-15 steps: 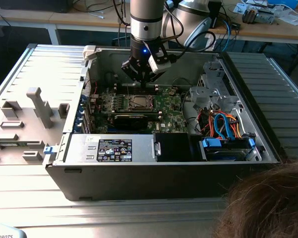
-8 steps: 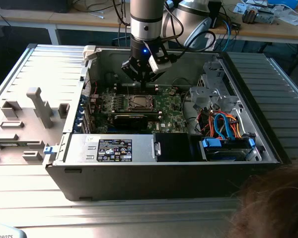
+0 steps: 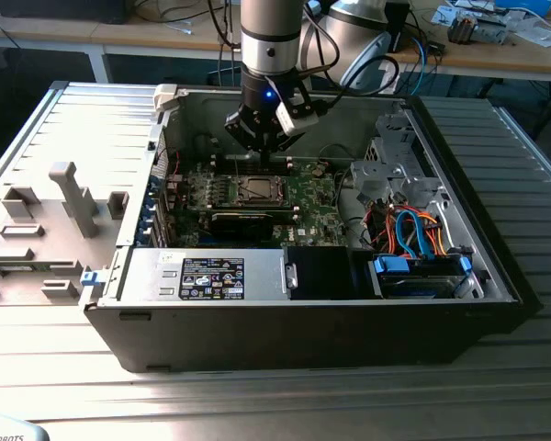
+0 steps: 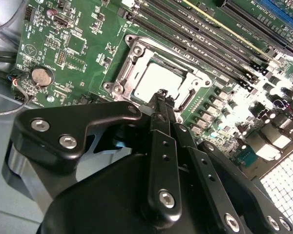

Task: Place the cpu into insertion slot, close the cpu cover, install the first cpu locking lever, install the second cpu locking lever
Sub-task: 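Install the first cpu locking lever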

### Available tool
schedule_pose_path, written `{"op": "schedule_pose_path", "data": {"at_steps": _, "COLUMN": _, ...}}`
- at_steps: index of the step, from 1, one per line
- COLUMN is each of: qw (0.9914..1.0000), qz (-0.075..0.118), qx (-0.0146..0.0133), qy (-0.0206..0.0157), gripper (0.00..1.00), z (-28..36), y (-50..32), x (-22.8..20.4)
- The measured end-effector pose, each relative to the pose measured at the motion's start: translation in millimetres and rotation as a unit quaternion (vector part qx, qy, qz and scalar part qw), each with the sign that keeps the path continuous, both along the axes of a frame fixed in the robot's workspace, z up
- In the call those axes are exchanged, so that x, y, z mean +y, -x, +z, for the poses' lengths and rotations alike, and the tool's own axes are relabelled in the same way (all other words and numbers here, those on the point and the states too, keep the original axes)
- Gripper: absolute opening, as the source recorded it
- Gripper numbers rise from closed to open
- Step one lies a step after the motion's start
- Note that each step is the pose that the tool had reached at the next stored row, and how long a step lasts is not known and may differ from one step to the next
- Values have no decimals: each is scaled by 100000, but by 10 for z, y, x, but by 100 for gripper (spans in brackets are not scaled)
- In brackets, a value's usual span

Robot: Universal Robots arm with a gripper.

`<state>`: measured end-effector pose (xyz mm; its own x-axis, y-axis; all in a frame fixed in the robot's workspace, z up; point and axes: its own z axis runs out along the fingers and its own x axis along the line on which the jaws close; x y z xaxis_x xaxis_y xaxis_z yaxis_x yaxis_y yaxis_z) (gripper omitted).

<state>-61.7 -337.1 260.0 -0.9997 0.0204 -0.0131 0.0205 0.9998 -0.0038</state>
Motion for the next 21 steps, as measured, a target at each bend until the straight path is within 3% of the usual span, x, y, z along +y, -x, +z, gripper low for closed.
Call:
{"op": "schedule_pose_path", "data": {"at_steps": 7, "qw": 99993, "qz": 1183, "qx": -3, "qy": -4, "gripper": 11, "z": 0, "y": 1, "x": 0}}
{"op": "schedule_pose_path", "data": {"at_steps": 21, "qw": 99992, "qz": 1246, "qx": -48, "qy": 1, "gripper": 11, "z": 10, "y": 53, "x": 0}}
